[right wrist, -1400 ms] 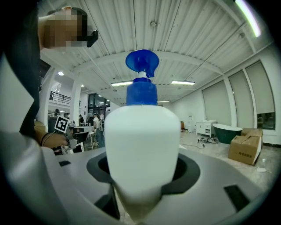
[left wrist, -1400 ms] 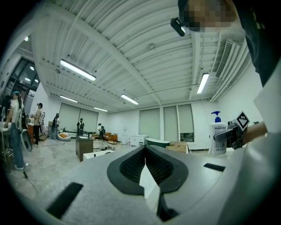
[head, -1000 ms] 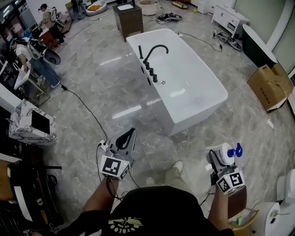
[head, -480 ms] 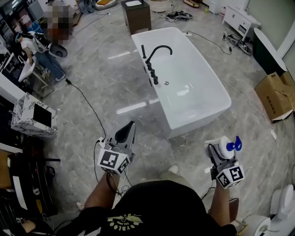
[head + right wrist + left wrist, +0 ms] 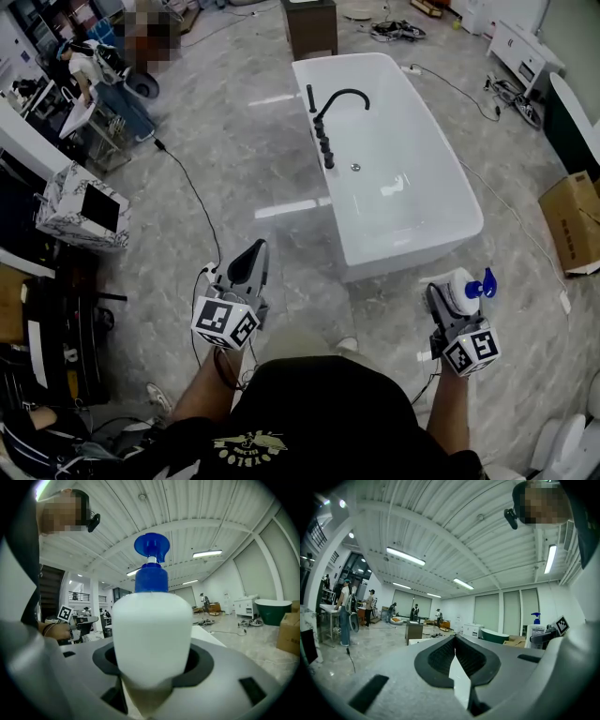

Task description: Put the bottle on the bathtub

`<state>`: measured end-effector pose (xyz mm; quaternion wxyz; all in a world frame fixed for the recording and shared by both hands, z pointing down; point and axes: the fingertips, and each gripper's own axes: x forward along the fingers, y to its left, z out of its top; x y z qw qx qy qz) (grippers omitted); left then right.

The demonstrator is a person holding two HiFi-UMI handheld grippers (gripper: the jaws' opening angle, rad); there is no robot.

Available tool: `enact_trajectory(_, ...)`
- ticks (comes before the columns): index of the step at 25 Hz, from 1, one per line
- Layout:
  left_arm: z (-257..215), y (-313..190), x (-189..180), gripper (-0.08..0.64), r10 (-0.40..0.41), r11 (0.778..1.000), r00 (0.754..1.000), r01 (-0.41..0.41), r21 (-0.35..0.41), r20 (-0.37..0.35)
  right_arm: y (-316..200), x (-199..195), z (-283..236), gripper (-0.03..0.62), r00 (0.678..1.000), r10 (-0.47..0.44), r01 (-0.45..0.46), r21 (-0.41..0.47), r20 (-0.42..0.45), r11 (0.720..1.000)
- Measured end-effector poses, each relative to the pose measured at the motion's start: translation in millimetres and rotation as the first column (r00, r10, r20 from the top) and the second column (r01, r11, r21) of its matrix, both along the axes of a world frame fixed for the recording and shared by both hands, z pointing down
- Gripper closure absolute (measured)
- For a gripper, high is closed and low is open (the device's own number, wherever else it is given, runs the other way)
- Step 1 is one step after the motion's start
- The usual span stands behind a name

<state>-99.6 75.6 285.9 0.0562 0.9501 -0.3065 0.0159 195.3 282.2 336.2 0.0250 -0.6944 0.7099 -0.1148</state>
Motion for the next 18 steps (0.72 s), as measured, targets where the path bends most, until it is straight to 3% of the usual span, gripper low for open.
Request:
enact_trajectory(6,13.3,-12.3,3.1,0.549,-0.036,0.999,0.998,0.036,0.001,0.053,-26.2,9.5,16.0,0.331,0.999,-0.029,0.030,-0.019,0.036,0.999)
enact_trajectory(18,19.6,-90.6,50.5,0.549,0.049,0.998,0.996,-0.051,0.021,0.080,-97.3,22.5,23.6,0.331,1.000,-0.009,0.010,-0.049,0.015,0.999)
